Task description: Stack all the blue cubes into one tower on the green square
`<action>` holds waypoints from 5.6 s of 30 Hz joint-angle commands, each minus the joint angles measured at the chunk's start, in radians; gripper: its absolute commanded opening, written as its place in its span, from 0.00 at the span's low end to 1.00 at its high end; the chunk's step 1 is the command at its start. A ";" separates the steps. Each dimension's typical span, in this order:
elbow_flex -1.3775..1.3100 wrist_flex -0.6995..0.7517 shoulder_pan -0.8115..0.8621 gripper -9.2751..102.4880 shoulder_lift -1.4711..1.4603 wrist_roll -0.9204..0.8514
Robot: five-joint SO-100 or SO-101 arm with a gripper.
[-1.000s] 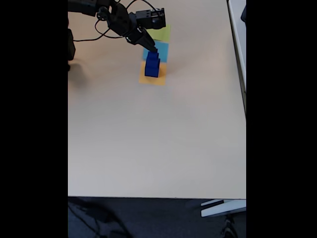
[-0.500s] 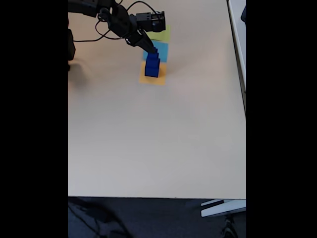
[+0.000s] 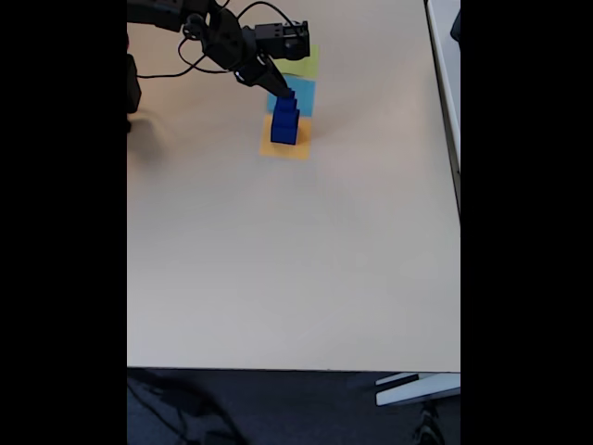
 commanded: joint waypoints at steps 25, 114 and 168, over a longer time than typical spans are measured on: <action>-0.339 0.210 -0.012 0.08 -0.058 0.006; -0.008 -0.442 -0.265 0.09 -0.482 0.489; -0.009 -0.575 -0.295 0.19 -0.554 0.495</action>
